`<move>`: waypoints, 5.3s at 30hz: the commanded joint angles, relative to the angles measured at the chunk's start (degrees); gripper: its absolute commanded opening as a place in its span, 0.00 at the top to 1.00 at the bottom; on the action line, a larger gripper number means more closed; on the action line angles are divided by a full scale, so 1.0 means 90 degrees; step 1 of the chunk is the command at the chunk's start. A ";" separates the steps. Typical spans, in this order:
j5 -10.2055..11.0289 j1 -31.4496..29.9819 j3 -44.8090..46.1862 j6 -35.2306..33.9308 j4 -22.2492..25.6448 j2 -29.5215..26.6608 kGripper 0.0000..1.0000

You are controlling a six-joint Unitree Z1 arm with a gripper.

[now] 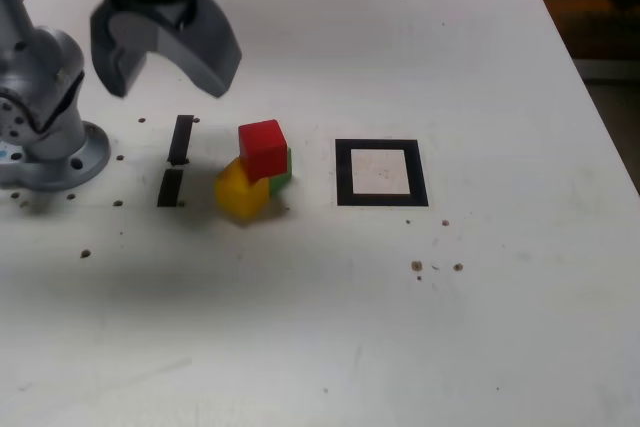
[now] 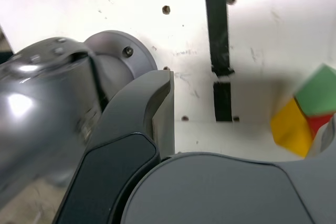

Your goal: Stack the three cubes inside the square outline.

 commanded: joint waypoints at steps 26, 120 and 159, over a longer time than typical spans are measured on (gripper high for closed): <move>-0.0241 -0.0840 -0.1969 -0.1187 0.0545 0.1769 0.07; -0.0223 -0.0398 -0.0954 -0.0776 -0.1300 0.2105 0.08; 0.0503 -0.0501 -0.3918 -0.1239 -0.0009 0.2970 0.87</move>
